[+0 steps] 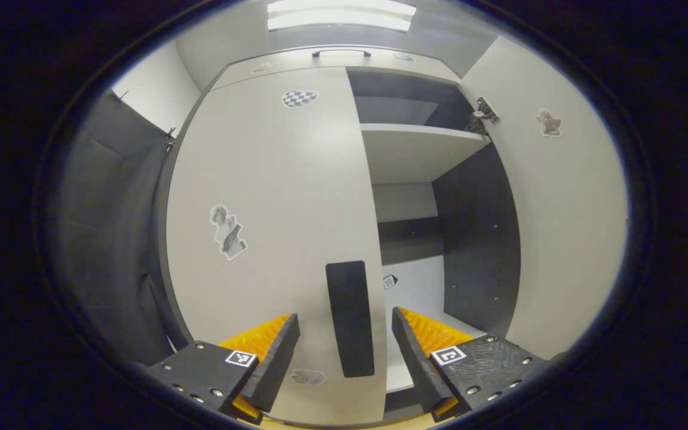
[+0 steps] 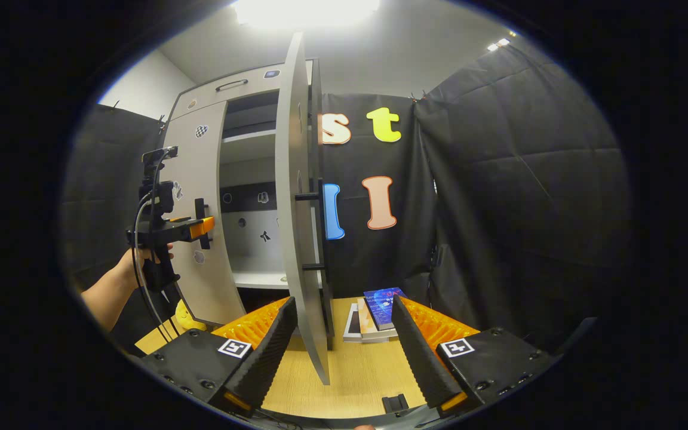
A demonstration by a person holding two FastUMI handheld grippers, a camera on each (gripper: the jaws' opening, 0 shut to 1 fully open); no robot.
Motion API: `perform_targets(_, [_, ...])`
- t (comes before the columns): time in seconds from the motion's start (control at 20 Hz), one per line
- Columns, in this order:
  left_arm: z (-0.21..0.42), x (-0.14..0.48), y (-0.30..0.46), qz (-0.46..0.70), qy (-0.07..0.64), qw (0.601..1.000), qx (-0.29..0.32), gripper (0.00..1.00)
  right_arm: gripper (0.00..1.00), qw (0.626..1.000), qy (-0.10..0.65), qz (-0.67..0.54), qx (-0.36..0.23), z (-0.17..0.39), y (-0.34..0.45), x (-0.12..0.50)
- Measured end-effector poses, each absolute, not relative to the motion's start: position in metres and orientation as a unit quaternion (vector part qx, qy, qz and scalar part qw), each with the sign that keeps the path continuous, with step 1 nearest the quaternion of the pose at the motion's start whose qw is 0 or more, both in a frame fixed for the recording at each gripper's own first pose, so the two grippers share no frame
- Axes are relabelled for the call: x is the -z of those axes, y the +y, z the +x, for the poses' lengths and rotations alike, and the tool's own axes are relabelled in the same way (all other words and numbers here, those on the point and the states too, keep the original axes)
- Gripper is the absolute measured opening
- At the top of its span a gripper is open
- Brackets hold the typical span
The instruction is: Open the right door of the double-door shoe cabinet with the right hand, and open the left door with the left hand.
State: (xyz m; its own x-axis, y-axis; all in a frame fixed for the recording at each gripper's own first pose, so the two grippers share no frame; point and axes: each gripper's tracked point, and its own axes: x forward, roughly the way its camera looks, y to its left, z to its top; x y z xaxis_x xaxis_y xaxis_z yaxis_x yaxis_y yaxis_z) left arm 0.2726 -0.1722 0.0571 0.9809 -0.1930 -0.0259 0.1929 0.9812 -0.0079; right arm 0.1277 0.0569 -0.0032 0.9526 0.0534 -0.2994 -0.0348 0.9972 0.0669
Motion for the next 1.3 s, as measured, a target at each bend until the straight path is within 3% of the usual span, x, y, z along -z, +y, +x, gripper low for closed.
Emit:
perform_targets(0.15, [0.282, -0.049, -0.173, -0.012, 0.029, 0.995, 0.093, 0.90, 0.99, 0.987, 0.159, 0.034, -0.019, 0.127, 0.056, 0.005])
perform_targets(0.3, [0.288, -0.049, -0.168, -0.007, 0.026, 0.997, 0.079, 0.77, 0.99, 0.986, 0.163, 0.041, -0.021, 0.125, 0.058, 0.008])
perform_targets(0.45, [0.285, -0.051, -0.172, -0.020, 0.020, 0.996, 0.080, 0.72, 0.98, 0.986, 0.164, 0.036, -0.020, 0.126, 0.055, 0.010])
perform_targets(0.55, [0.286, -0.051, -0.177, -0.018, 0.023, 0.996, 0.082, 0.52, 0.98, 0.985, 0.166, 0.039, -0.029, 0.125, 0.058, 0.011])
perform_targets(0.75, [0.285, -0.049, -0.180, -0.029, 0.027, 0.996, 0.083, 0.30, 0.98, 0.985, 0.163, 0.039, -0.046, 0.127, 0.061, 0.011])
perform_targets(0.95, [0.280, -0.046, -0.178, -0.028, 0.040, 0.995, 0.084, 0.18, 0.98, 0.984, 0.163, 0.037, -0.060, 0.128, 0.063, 0.012])
perform_targets(1.05, [0.279, -0.045, -0.177, -0.037, 0.042, 0.995, 0.083, 0.13, 0.98, 0.983, 0.163, 0.042, -0.073, 0.129, 0.067, 0.012])
perform_targets(1.3, [0.269, -0.044, -0.169, -0.049, 0.044, 0.995, 0.081, 0.13, 0.98, 0.981, 0.166, 0.031, -0.095, 0.126, 0.072, 0.011])
